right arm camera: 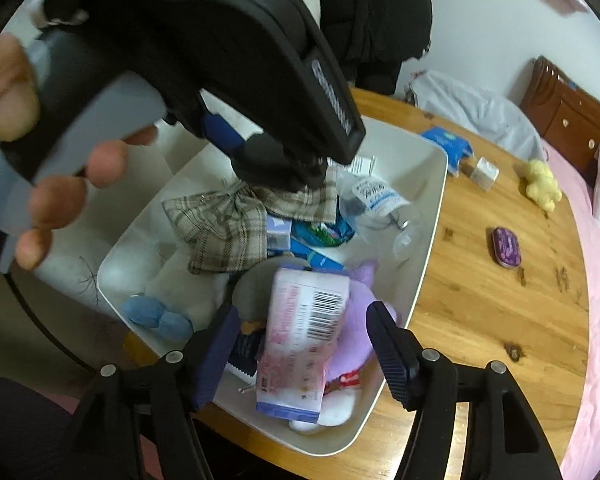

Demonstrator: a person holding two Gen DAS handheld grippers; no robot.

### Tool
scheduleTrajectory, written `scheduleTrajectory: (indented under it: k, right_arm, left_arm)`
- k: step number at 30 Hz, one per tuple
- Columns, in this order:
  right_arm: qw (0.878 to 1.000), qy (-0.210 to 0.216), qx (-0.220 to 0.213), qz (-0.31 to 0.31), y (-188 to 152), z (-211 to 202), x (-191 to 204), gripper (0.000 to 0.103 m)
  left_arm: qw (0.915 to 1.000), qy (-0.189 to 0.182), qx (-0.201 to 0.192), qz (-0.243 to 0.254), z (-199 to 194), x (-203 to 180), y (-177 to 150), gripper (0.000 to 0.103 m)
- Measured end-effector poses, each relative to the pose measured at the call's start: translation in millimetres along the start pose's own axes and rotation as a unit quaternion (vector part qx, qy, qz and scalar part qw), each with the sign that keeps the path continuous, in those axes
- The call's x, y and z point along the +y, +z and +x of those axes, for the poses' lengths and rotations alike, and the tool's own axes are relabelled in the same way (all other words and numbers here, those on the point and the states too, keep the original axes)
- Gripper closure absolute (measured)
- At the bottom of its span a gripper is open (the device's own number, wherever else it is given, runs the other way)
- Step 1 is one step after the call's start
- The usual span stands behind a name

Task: Organize objects
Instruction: 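Lower the charger and packet into the tray and open both tools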

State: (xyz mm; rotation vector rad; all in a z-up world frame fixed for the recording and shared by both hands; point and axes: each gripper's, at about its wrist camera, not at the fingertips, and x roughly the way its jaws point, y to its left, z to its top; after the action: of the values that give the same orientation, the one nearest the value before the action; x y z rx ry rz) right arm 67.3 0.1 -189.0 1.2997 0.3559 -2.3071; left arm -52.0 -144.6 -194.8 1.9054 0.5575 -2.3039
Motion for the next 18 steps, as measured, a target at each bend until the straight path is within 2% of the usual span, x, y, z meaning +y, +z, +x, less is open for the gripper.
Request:
scheduleTrajectory:
  k: [2,5,18]
  right_arm:
    - [1.0,-0.004,-0.005,0.0,1,-2,0,0.036]
    - [1.0,-0.001,-0.007,0.005,2,-3,-3,0.036]
    - [0.999,-0.006,-0.034,0.002,8,-21,-7,0.036]
  left_arm:
    - [1.0,0.004,0.007,-0.001,1,0,0,0.035]
    - [0.9999,0.01,0.0,0.006,-2,-3,1,0.018]
    - [0.9993,0.014,-0.031,0.016,-21,-13,9,0.017]
